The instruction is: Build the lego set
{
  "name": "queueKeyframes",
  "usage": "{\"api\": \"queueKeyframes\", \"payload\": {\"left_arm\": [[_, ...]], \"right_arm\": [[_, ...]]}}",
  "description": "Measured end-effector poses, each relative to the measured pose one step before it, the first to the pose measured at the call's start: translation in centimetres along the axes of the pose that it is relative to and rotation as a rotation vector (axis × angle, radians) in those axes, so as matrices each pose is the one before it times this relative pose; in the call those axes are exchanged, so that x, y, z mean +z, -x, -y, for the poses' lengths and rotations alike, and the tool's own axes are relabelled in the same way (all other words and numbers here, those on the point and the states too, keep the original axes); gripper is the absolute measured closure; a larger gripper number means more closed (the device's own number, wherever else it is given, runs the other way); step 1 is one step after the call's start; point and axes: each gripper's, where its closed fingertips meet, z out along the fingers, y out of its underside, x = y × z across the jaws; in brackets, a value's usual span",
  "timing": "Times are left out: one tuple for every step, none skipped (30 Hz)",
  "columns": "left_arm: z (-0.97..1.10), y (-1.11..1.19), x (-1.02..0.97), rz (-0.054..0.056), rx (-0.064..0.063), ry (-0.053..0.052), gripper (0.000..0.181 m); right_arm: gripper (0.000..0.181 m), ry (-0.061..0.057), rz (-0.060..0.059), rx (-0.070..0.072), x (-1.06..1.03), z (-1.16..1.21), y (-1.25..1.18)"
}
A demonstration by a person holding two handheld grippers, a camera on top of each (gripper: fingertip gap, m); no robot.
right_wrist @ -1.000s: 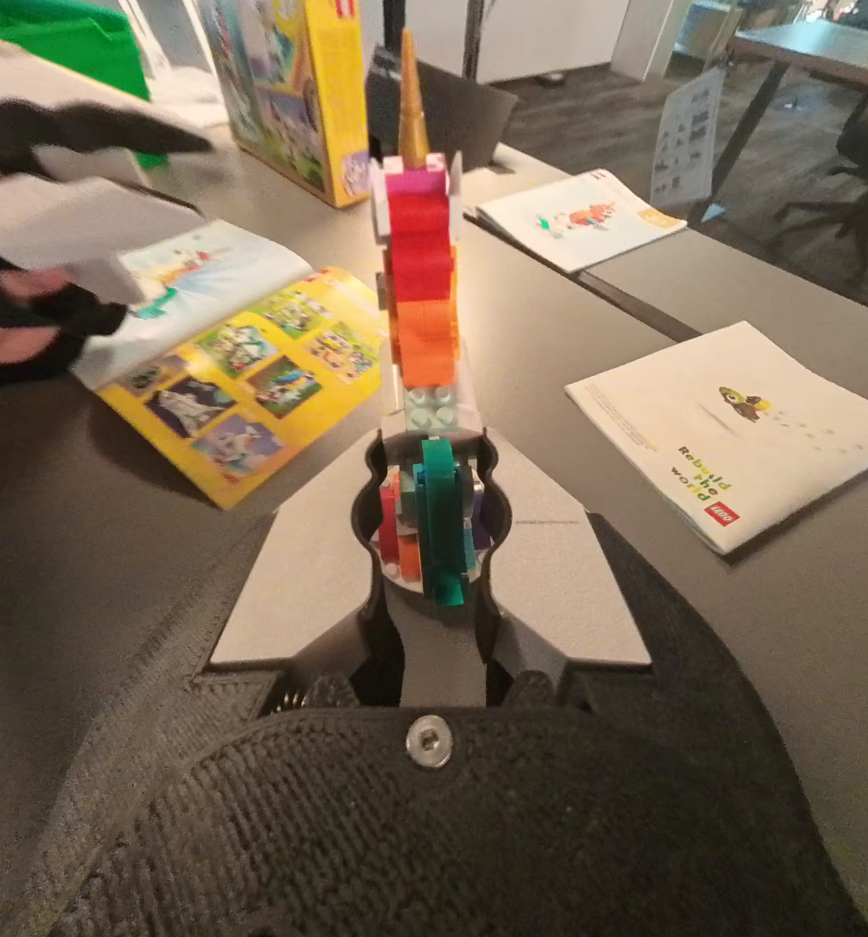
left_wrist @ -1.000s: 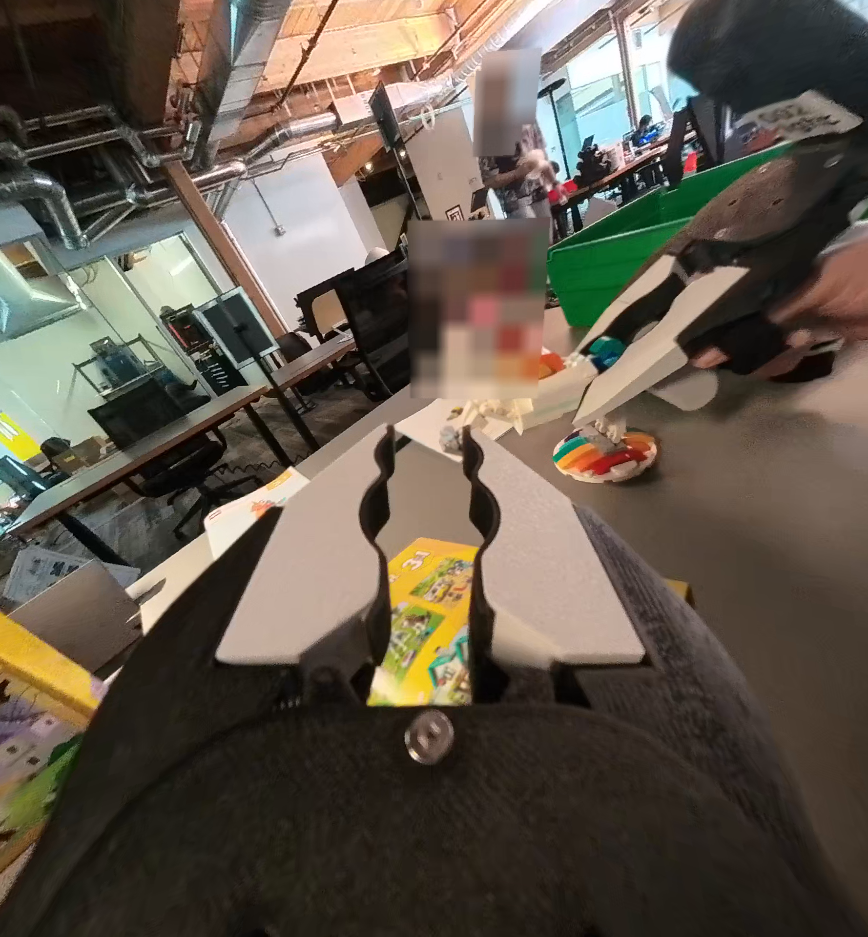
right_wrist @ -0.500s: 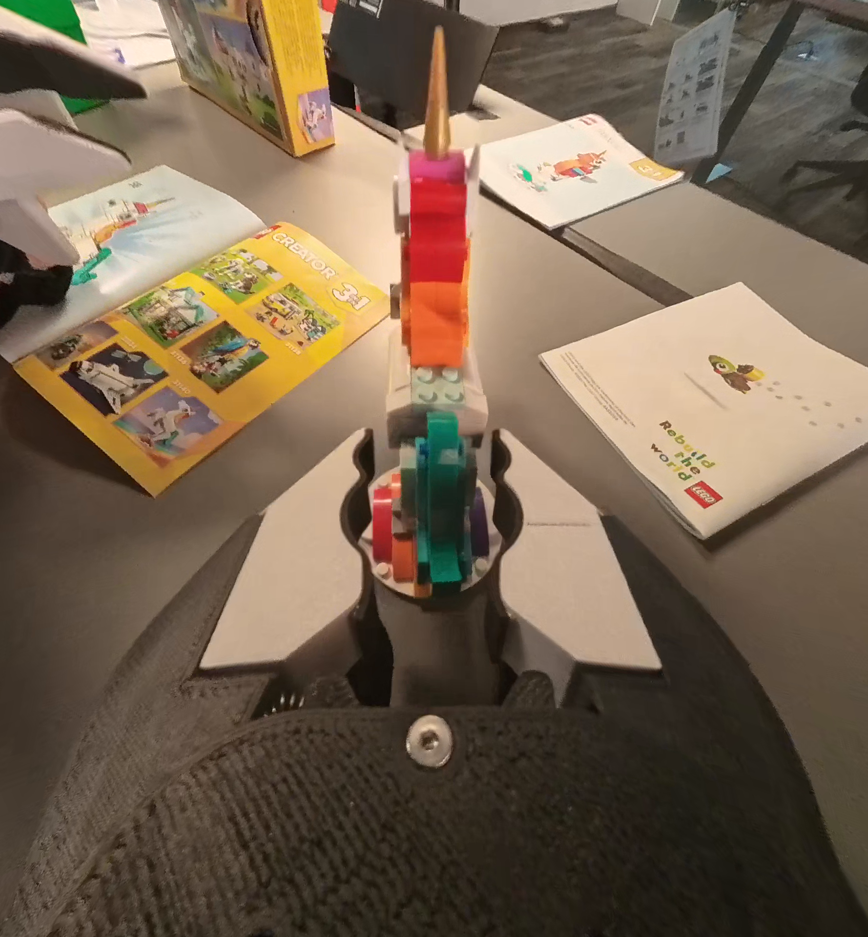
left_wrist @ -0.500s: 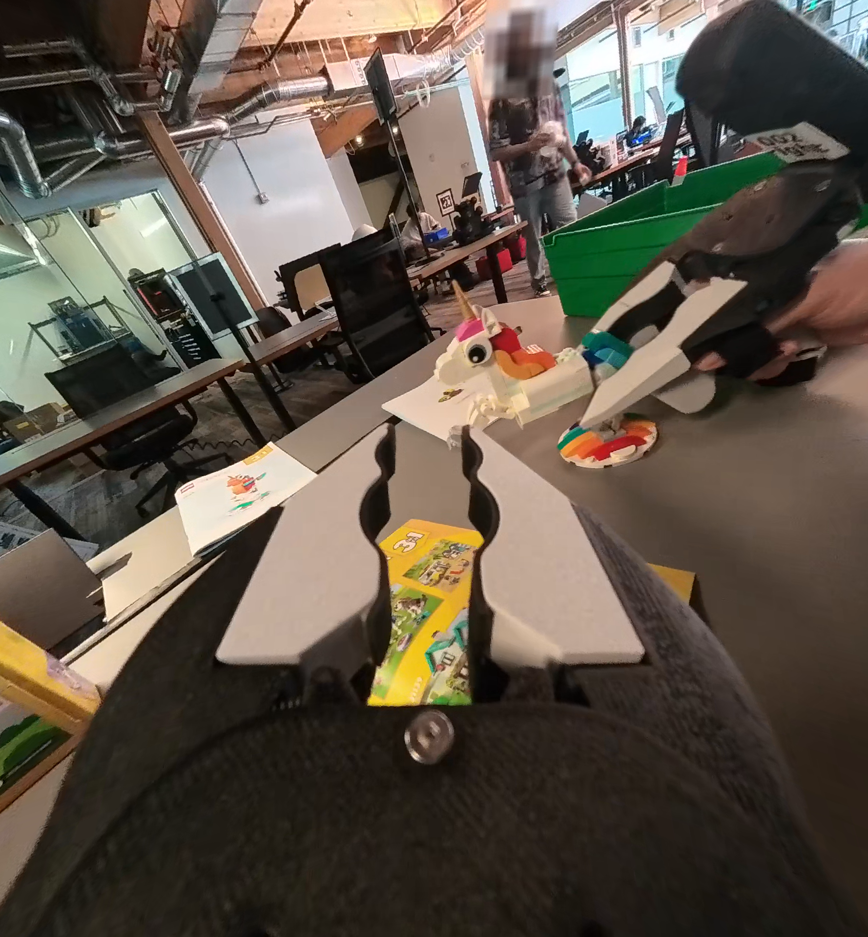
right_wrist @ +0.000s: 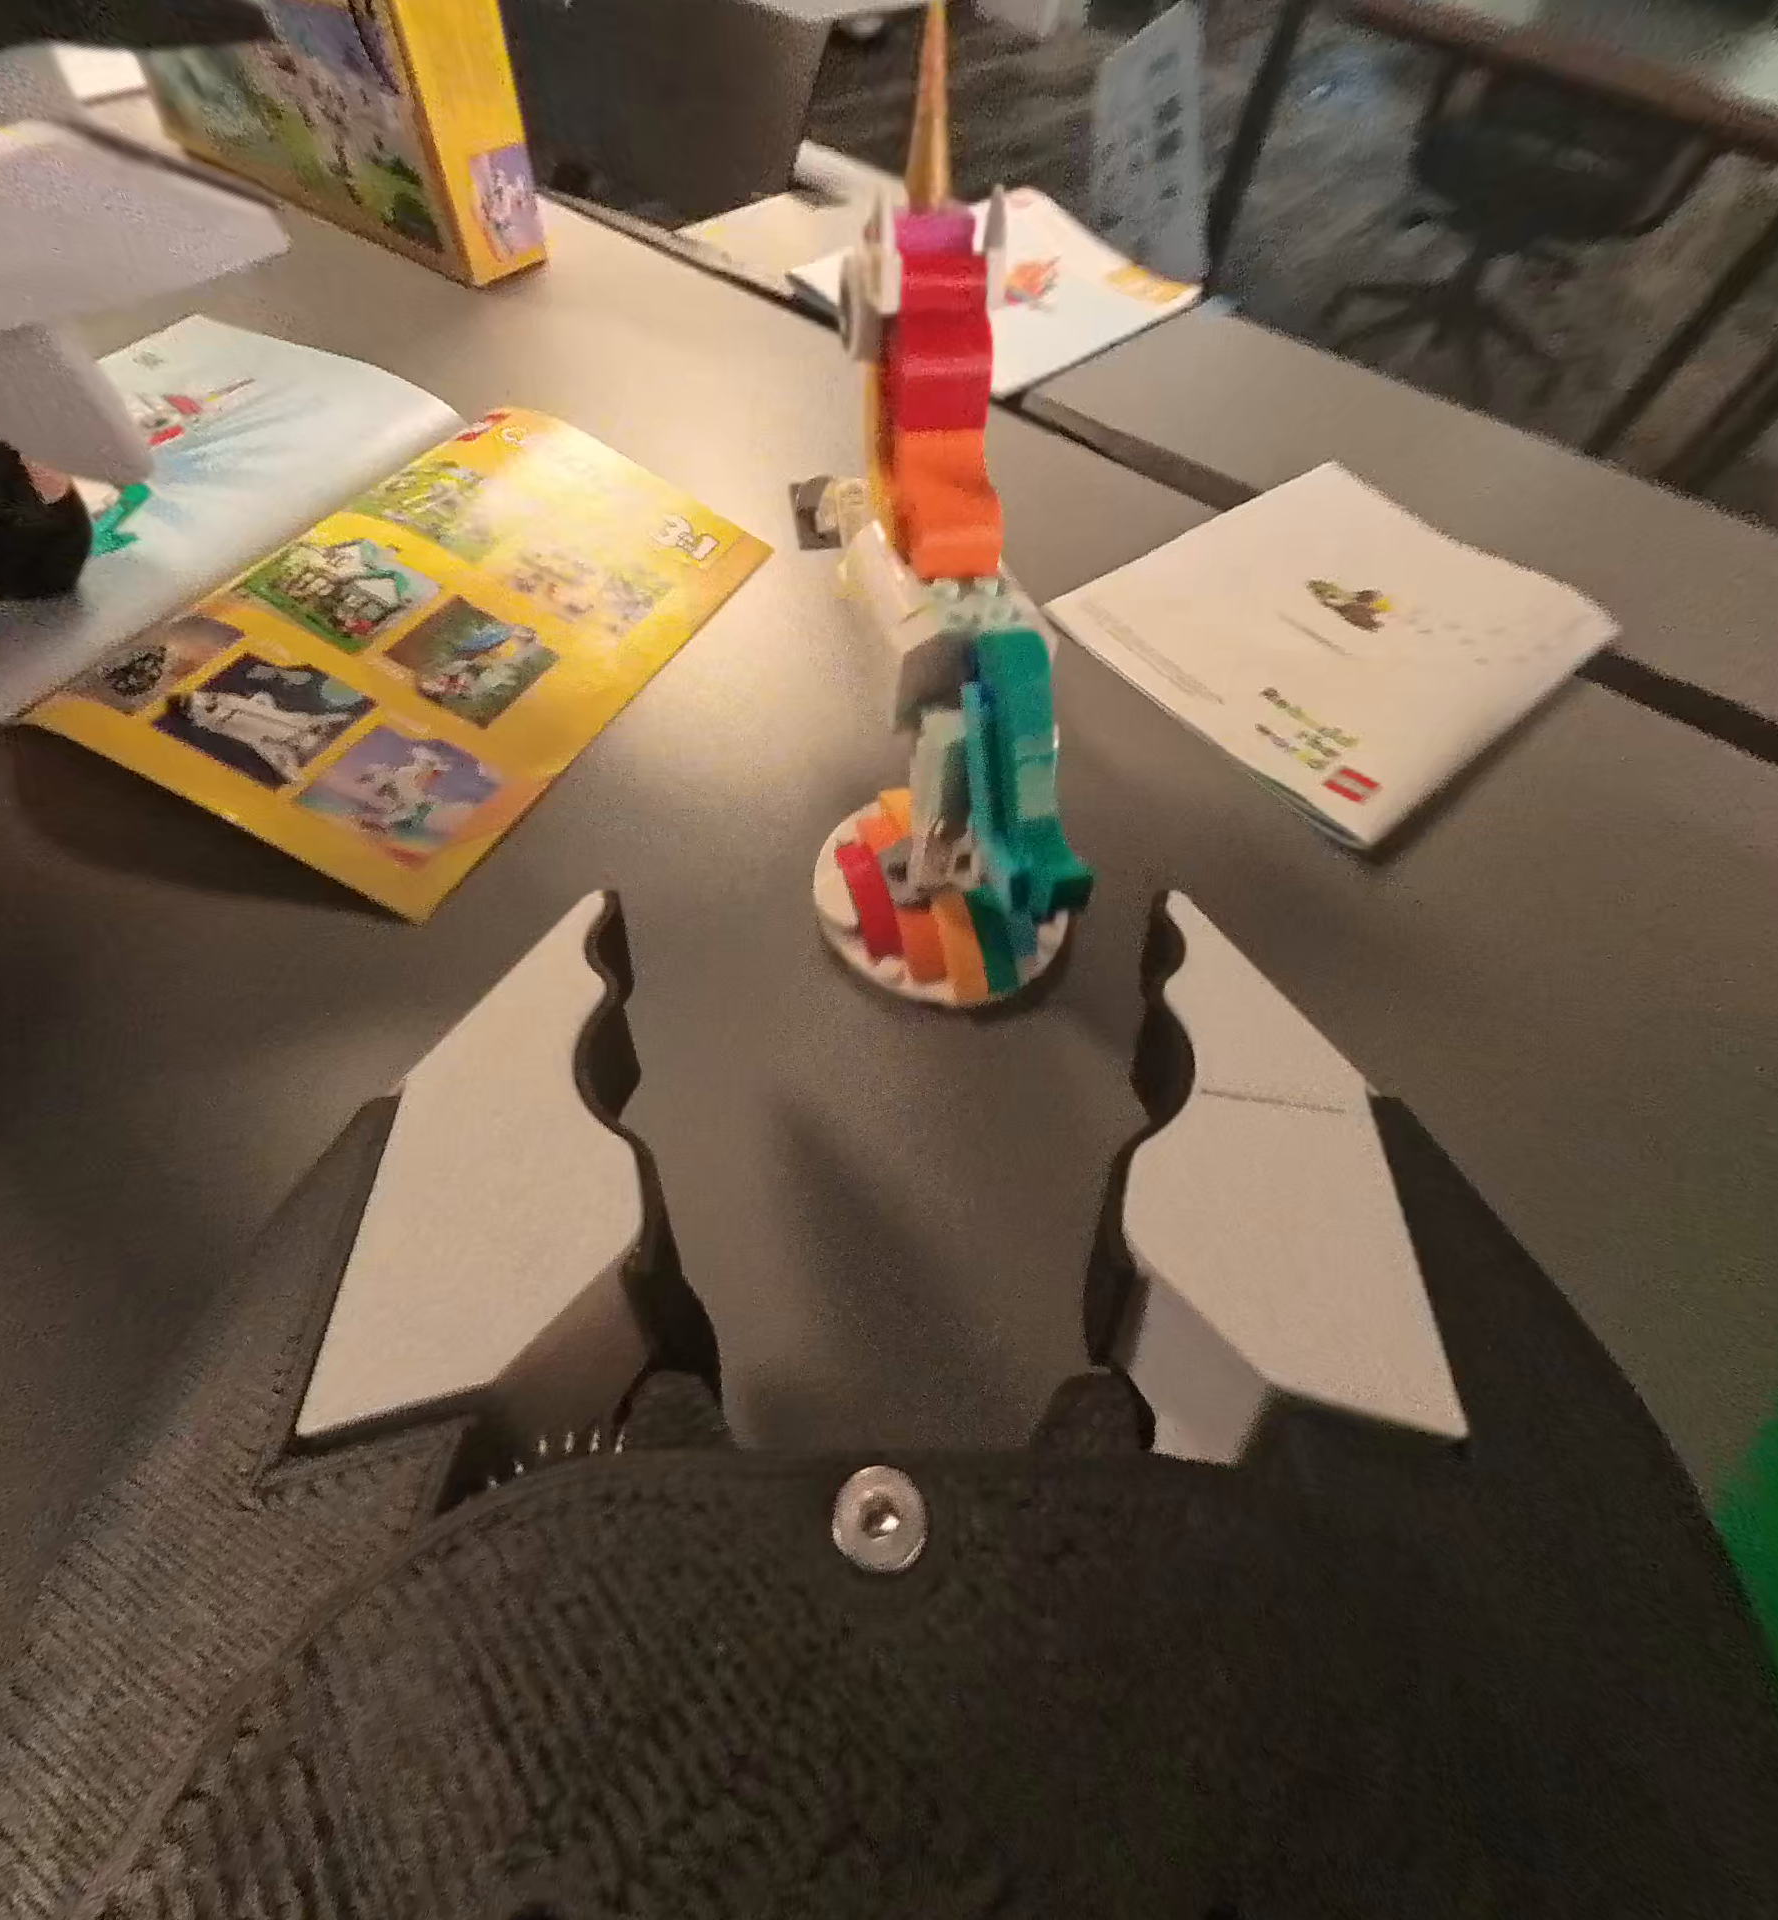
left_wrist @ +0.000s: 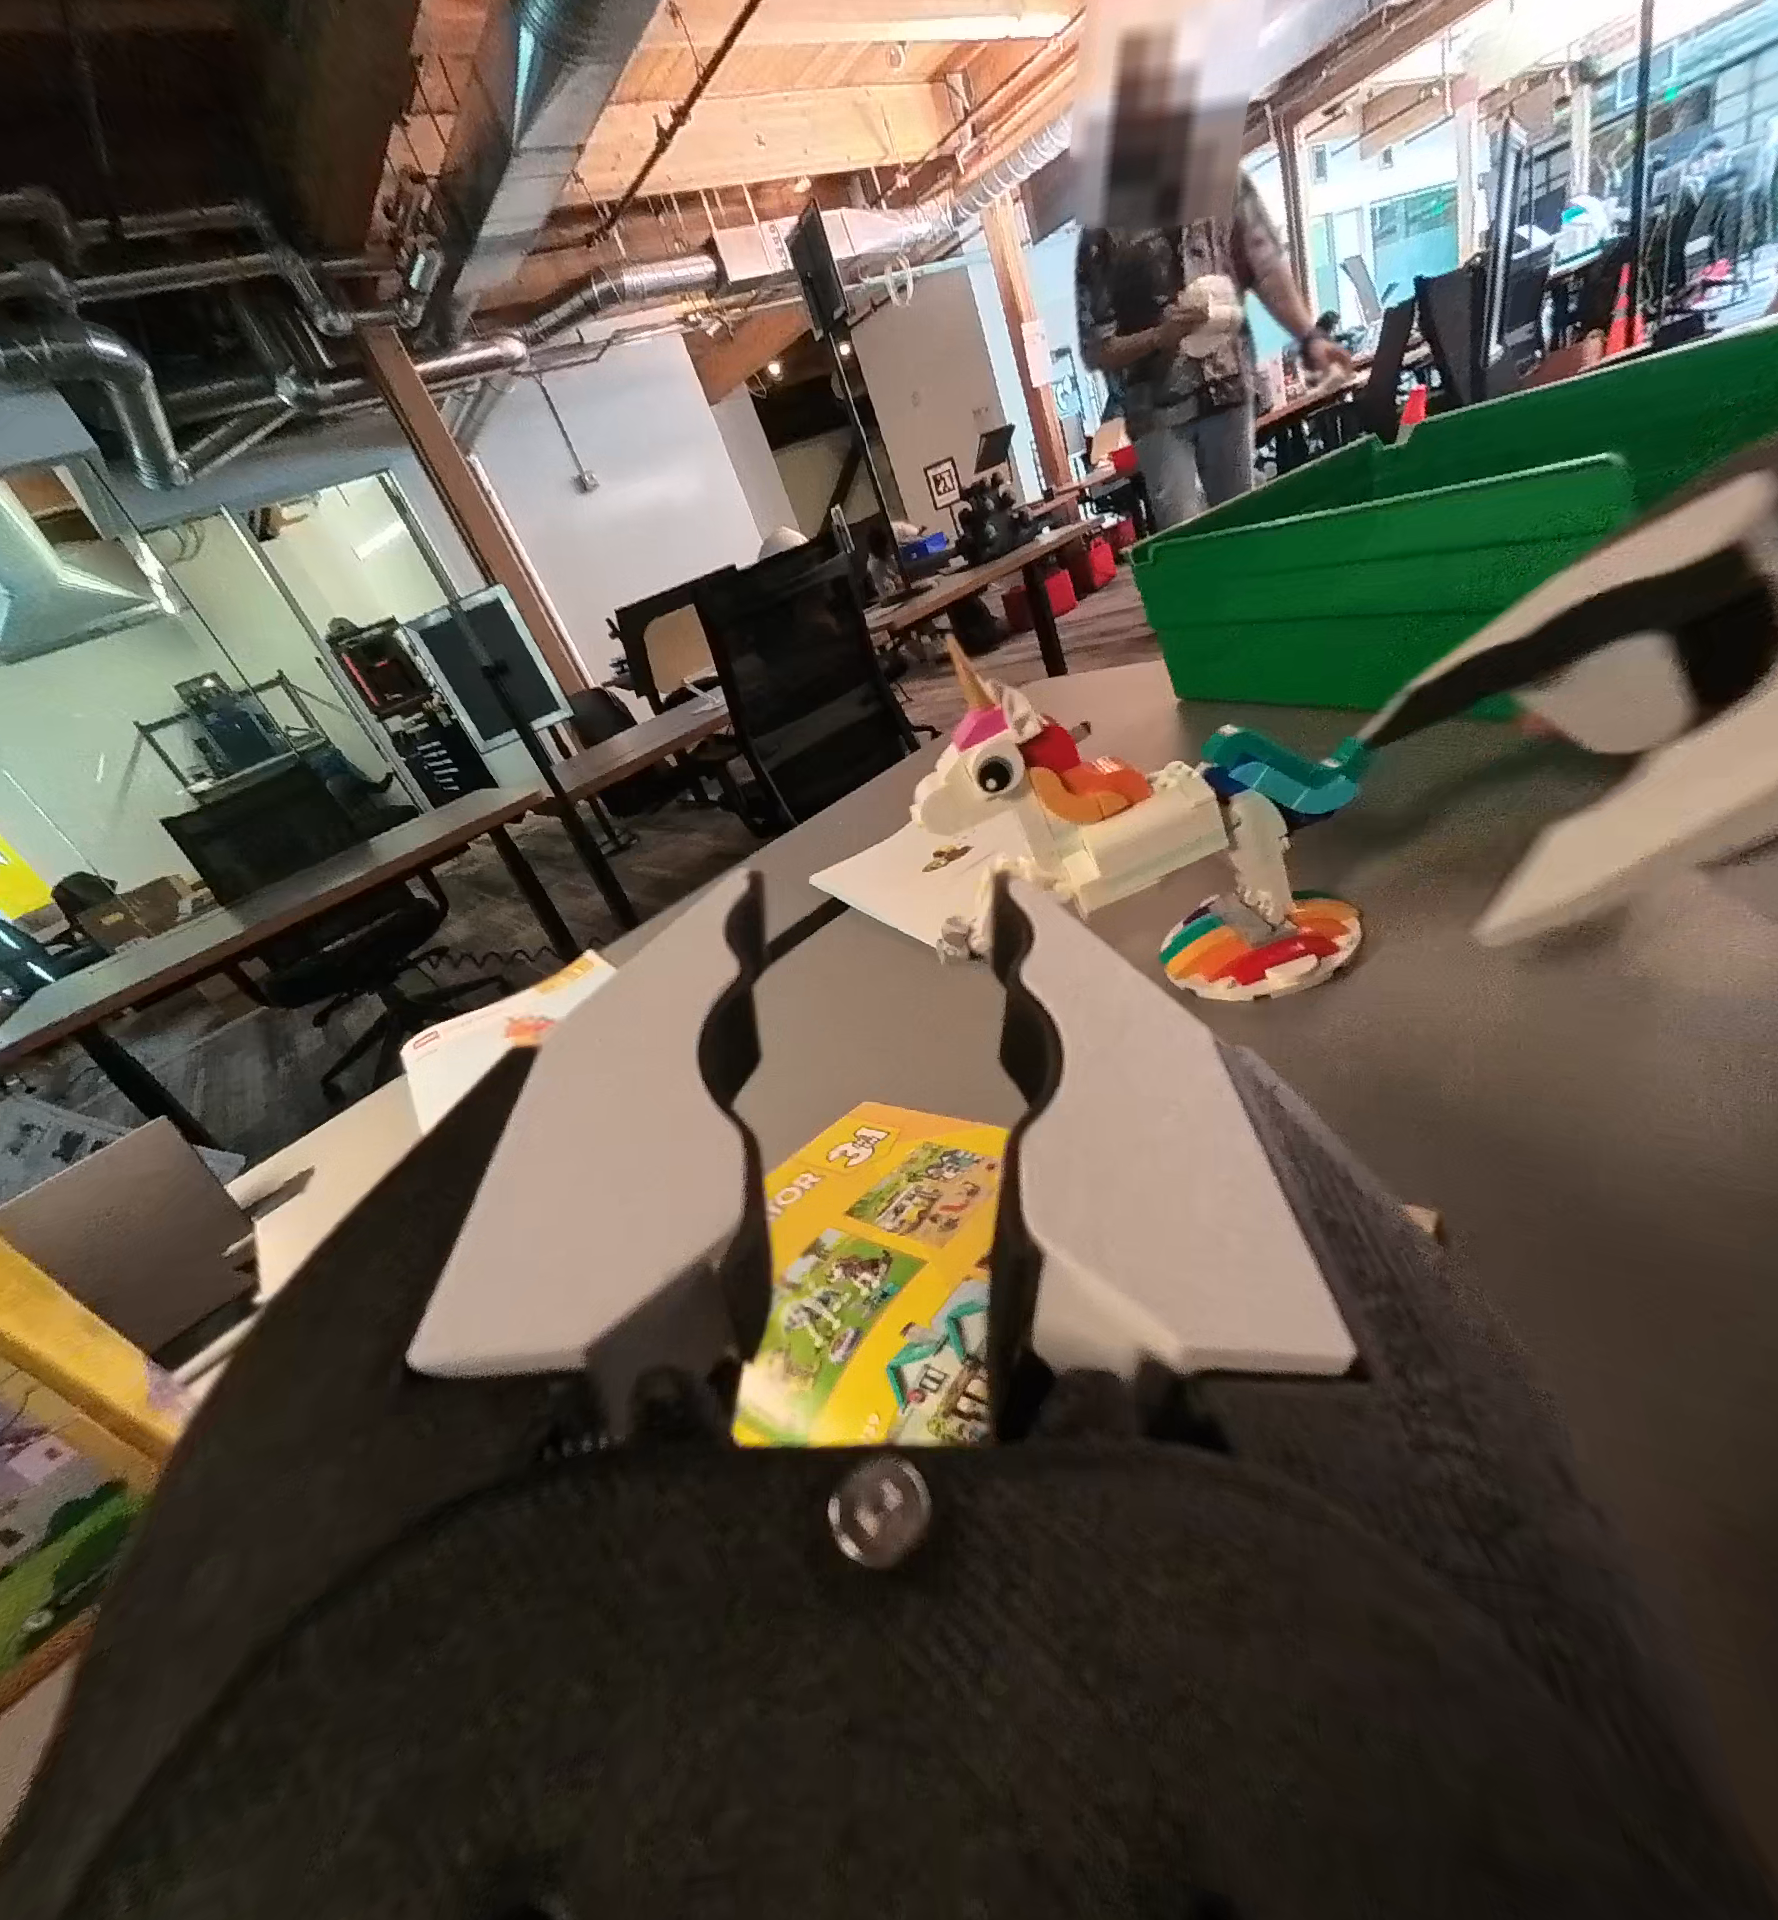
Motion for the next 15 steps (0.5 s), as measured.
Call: {"api": "queueKeyframes", "payload": {"left_arm": [[0.332, 0.309, -0.060, 0.0245, 0.0093, -0.0160, 0.128], [0.481, 0.492, -0.085, 0.0380, 0.0152, -0.0219, 0.114], [0.600, 0.372, -0.083, 0.0332, 0.0137, -0.0244, 0.103], [0.639, 0.095, -0.098, 0.0183, 0.0120, -0.0273, 0.094], [0.629, -0.118, -0.129, 0.0061, 0.0070, -0.0273, 0.089], [0.645, -0.219, -0.163, 0.0026, 0.0036, -0.0261, 0.084], [0.669, -0.281, -0.180, 0.0007, 0.0086, -0.0247, 0.080], [0.691, -0.305, -0.220, 0.0015, 0.0122, -0.0219, 0.077], [0.722, -0.444, -0.282, -0.0052, 0.0119, -0.0209, 0.076], [0.685, -0.702, -0.332, -0.0181, 0.0130, -0.0174, 0.075], [0.601, -0.900, -0.359, -0.0258, 0.0213, -0.0089, 0.072], [0.509, -1.106, -0.425, -0.0317, 0.0339, -0.0035, 0.070], [0.438, -1.233, -0.484, -0.0321, 0.0356, -0.0036, 0.067], [0.303, -1.250, -0.555, -0.0302, 0.0256, 0.0006, 0.064], [0.165, -1.199, -0.579, -0.0293, 0.0122, 0.0056, 0.063]], "right_arm": [[0.083, -0.0297, -0.0473, -0.0223, -1.217, -0.011, 0.314], [0.084, -0.0414, -0.0526, -0.0233, -1.314, 0.278, 0.223], [0.084, -0.0529, -0.0540, -0.0163, -1.359, 0.523, 0.123], [0.085, -0.0561, -0.0503, -0.0062, -1.320, 0.716, 0.078], [0.086, -0.0506, -0.0447, 0.0018, -1.209, 0.788, 0.022], [0.086, -0.0505, -0.0459, 0.0025, -1.104, 0.878, -0.079], [0.087, -0.0589, -0.0469, -0.0061, -0.987, 1.015, -0.147], [0.087, -0.0595, -0.0439, -0.0155, -0.876, 1.105, -0.150], [0.088, -0.0500, -0.0414, -0.0190, -0.743, 1.044, -0.154], [0.090, -0.0427, -0.0352, -0.0185, -0.616, 0.960, -0.082], [0.091, -0.0417, -0.0268, -0.0146, -0.513, 0.897, 0.053], [0.094, -0.0407, -0.0189, -0.0028, -0.440, 0.841, 0.168], [0.098, -0.0380, -0.0095, 0.0166, -0.390, 0.776, 0.303], [0.101, -0.0352, -0.0054, 0.0325, -0.353, 0.664, 0.364], [0.102, -0.0302, -0.0046, 0.0346, -0.274, 0.470, 0.398]]}}
